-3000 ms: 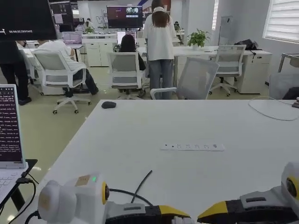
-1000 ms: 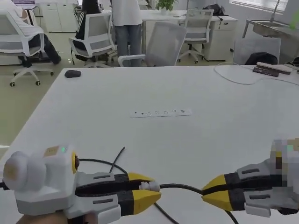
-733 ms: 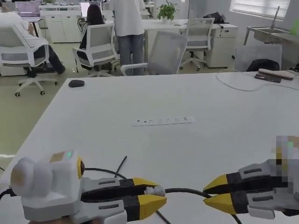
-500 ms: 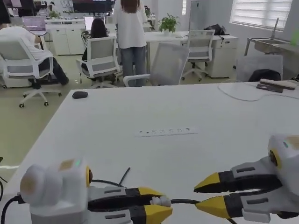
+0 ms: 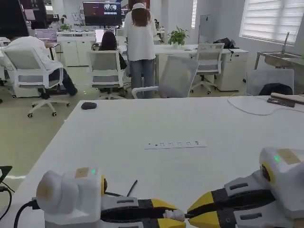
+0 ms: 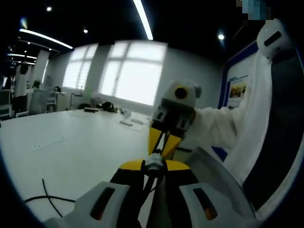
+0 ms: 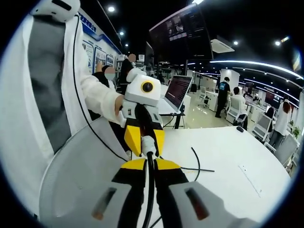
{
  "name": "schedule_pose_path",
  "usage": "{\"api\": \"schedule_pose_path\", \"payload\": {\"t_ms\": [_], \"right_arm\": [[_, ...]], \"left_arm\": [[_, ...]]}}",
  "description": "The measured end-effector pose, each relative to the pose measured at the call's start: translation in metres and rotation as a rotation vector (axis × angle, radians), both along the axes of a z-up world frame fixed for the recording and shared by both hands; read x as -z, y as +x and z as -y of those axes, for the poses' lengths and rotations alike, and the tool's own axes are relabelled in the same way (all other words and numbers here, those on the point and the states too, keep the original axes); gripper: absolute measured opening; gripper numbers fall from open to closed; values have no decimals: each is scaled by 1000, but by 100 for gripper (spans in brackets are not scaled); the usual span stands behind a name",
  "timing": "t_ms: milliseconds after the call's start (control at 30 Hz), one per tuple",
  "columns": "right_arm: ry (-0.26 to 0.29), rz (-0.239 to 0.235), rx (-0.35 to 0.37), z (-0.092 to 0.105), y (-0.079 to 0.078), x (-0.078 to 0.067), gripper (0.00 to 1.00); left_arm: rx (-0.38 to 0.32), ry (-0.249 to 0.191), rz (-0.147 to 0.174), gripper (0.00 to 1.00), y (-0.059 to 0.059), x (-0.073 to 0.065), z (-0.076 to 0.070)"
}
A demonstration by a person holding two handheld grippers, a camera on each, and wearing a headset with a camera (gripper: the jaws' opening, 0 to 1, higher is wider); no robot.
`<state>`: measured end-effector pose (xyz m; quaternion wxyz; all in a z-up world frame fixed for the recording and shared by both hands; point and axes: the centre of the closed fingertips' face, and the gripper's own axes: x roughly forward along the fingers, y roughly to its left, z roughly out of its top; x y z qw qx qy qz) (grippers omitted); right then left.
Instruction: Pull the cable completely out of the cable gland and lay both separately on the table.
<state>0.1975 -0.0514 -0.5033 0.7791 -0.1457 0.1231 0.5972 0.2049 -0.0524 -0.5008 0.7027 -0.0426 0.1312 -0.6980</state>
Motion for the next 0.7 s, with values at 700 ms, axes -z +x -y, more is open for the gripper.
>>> {"api": "schedule_pose_path", "payload": {"t_ms": [700], "right_arm": [[1,16,-8,-4,6,4,3]], "left_arm": [[2,20,16,17,8,3,-7]]}}
